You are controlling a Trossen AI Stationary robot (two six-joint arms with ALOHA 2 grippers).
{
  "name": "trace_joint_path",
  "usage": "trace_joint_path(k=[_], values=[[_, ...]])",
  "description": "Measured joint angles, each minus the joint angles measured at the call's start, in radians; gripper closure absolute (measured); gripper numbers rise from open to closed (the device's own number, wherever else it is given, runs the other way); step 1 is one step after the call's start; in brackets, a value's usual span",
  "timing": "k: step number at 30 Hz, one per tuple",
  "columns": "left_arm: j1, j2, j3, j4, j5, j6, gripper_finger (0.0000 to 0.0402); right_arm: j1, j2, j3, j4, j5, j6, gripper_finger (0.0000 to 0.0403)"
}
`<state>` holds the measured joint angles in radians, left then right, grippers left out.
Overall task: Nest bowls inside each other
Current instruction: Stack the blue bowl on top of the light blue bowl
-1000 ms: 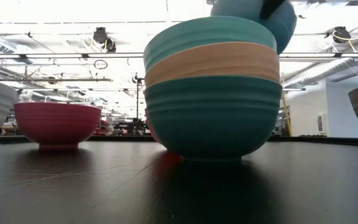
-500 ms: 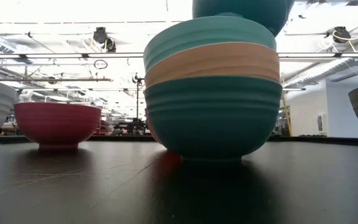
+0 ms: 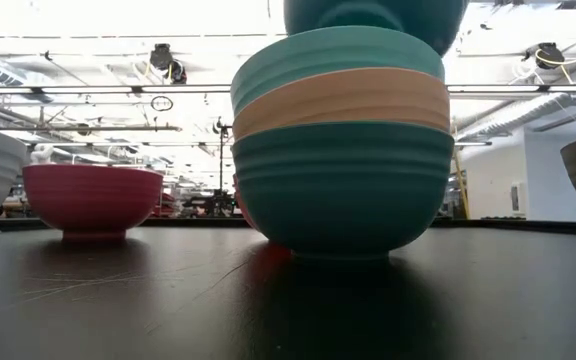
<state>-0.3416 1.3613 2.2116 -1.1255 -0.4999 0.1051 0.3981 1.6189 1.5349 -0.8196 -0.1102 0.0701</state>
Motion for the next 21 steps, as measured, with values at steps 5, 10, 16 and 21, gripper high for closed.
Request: trace_joint_path(k=[5, 10, 16, 21], values=[[-0.001, 0.000, 0.000, -0.001, 0.001, -0.011, 0.0144, -0.016, 0.096, 0.077, -0.089, 0.031, -0.011, 0.0403], [-0.001, 0.000, 0.000, -0.014, 0.001, -0.016, 0.0144, -0.017, 0.193, 0.194, -0.181, 0.053, -0.056, 0.0403], [-0.001, 0.000, 0.000, -0.034, 0.001, -0.022, 0.0144, 0.002, 0.272, 0.295, -0.265, 0.073, -0.059, 0.0403], [-0.001, 0.000, 0.000, -0.040, 0.002, -0.036, 0.0144, 0.019, 0.298, 0.325, -0.288, 0.091, -0.039, 0.0403]])
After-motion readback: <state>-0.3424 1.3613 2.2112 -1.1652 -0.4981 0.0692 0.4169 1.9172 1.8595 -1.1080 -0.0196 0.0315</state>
